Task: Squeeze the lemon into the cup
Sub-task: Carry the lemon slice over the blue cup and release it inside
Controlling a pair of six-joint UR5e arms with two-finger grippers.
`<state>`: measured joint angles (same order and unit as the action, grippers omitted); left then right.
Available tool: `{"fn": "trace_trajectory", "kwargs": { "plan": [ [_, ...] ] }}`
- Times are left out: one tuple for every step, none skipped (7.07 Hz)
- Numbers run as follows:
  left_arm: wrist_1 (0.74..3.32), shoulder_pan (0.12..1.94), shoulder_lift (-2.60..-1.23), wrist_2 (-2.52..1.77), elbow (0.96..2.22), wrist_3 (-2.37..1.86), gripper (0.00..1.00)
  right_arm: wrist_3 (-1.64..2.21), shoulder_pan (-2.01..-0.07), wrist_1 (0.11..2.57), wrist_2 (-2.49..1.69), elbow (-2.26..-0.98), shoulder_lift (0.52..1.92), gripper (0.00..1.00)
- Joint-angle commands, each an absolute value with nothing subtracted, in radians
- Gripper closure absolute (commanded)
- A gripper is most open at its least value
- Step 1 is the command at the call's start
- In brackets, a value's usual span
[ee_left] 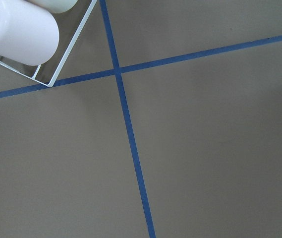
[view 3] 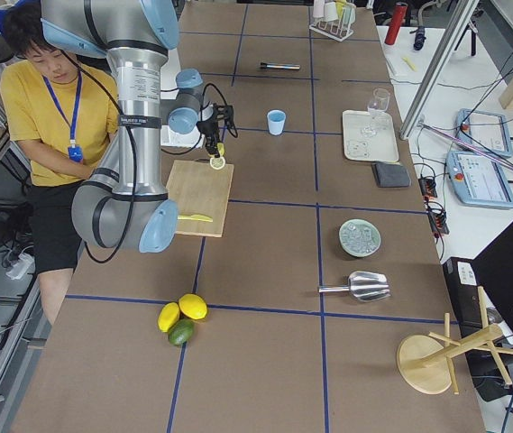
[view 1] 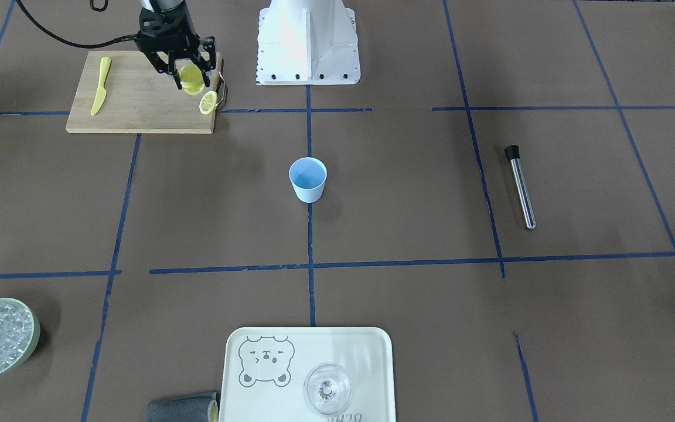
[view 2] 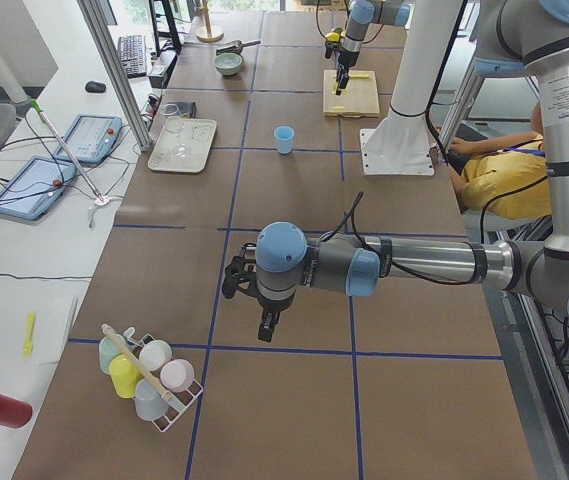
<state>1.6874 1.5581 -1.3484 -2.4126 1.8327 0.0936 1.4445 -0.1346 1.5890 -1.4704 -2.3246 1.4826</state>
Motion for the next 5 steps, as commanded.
{"fn": "trace_trajectory", "kwargs": {
  "plan": [
    [1.687,1.557,-1.348,-2.413,1.83,0.094,0.0,1.427,-0.231,1.875,-1.54,-2.269,1.163,0.84],
    [1.687,1.559,-1.348,-2.411,1.83,0.094,0.0,1.411,-0.292,1.937,-1.61,-2.222,1.05,0.84],
    [1.687,1.559,-1.348,-2.411,1.829,0.094,0.0,1.382,-0.331,1.942,-1.627,-2.171,0.979,0.84],
    [1.686,1.559,-1.348,-2.411,1.825,0.094,0.0,1.365,-0.374,1.942,-1.643,-2.081,0.898,0.84],
    [1.686,1.559,-1.348,-2.411,1.824,0.094,0.0,1.355,-0.412,1.942,-1.667,-1.974,0.809,0.85]
  ]
}}
